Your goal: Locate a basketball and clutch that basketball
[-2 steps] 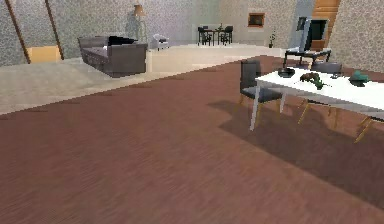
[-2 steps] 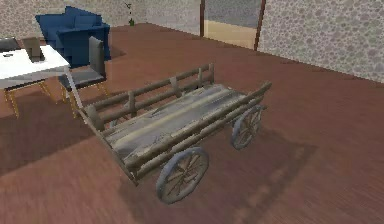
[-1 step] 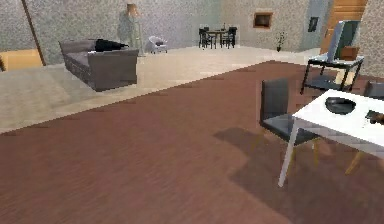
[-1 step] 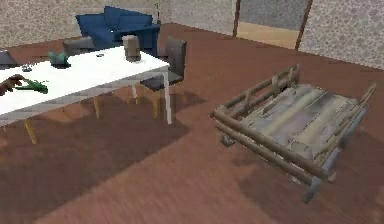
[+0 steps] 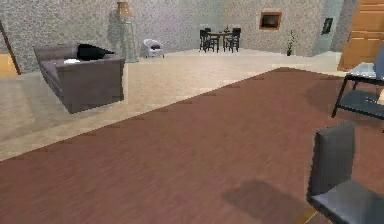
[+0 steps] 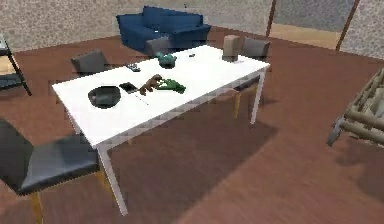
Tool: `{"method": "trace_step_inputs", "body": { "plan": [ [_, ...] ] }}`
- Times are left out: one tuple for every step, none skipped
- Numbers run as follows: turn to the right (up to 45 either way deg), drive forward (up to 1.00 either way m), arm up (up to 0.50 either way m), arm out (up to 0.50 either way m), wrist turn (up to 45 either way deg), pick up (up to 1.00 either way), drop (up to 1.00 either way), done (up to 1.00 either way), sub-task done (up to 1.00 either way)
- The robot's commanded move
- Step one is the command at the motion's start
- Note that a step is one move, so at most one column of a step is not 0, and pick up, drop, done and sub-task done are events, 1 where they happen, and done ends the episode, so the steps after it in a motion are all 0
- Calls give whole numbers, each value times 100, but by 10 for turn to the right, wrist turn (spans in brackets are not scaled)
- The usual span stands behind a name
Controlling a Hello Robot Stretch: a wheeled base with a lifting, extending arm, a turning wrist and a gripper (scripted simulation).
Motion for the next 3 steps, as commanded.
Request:
{"method": "trace_step_inputs", "body": {
  "plan": [
    [30, 0, 0, 0, 0, 0, 0, 0, 0],
    [0, 100, 0, 0, 0, 0, 0, 0, 0],
    [0, 35, 0, 0, 0, 0, 0, 0, 0]
  ]
}}
